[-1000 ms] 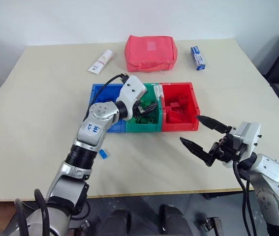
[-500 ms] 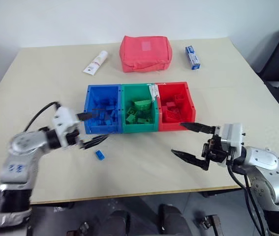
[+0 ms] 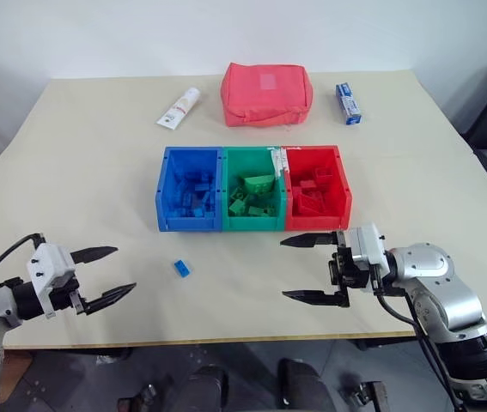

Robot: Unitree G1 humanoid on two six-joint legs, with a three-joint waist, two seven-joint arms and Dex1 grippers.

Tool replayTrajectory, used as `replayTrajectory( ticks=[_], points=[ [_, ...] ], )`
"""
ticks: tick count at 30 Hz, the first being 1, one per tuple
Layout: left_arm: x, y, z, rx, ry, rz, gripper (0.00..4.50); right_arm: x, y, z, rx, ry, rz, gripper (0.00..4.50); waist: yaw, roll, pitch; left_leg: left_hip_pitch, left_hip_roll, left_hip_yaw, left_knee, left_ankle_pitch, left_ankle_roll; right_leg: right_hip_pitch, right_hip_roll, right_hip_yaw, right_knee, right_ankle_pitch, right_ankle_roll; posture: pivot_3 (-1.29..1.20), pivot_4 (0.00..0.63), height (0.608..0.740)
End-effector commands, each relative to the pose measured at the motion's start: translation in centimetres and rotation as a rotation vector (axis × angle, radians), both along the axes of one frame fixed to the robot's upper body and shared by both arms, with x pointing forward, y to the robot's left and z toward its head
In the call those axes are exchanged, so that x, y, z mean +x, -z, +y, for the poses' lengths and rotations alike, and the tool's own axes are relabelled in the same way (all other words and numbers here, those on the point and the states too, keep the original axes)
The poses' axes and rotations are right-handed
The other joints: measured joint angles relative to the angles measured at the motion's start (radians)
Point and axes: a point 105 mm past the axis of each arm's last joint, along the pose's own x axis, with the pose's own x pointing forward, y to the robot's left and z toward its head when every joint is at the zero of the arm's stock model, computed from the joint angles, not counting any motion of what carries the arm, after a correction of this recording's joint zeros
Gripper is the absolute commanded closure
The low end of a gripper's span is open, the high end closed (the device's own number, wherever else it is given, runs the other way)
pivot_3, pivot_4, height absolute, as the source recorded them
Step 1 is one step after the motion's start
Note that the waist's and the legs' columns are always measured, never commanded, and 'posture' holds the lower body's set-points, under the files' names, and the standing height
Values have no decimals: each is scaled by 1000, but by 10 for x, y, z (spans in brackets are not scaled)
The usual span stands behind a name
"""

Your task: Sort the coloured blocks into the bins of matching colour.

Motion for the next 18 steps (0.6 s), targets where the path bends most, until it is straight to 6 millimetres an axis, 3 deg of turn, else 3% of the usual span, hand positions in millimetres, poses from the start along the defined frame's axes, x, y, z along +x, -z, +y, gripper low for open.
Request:
replayTrajectory(
  ticks=[1,5,10,13,18],
  points=[
    [0,12,-17,92,47,88,45,-4,-5,-8,-25,3,-40,0,-1,0,0,0,0,0,0,0,0,0,0,0,0,0,0,0,150,740],
    [18,16,-68,47,12,106,45,-6,-1,-16,-42,40,-36,0,3,0,0,0,-1,0,0,0,0,0,0,0,1,0,0,0,150,740],
    [24,23,-85,60,-73,148,45,-9,1,-16,-27,69,-30,0,-8,0,0,1,1,1,-1,0,-1,-1,2,1,1,0,0,0,150,740],
    [27,29,-82,120,-118,149,611,-10,1,-15,-19,83,-31,0,-9,0,0,1,2,1,-1,0,-1,-1,2,1,1,0,0,0,150,740],
    [28,33,-77,161,-144,177,2168,-10,-1,-16,-12,110,-38,0,-1,1,-1,2,1,1,0,0,-1,0,2,1,1,0,0,0,150,740]
  ],
)
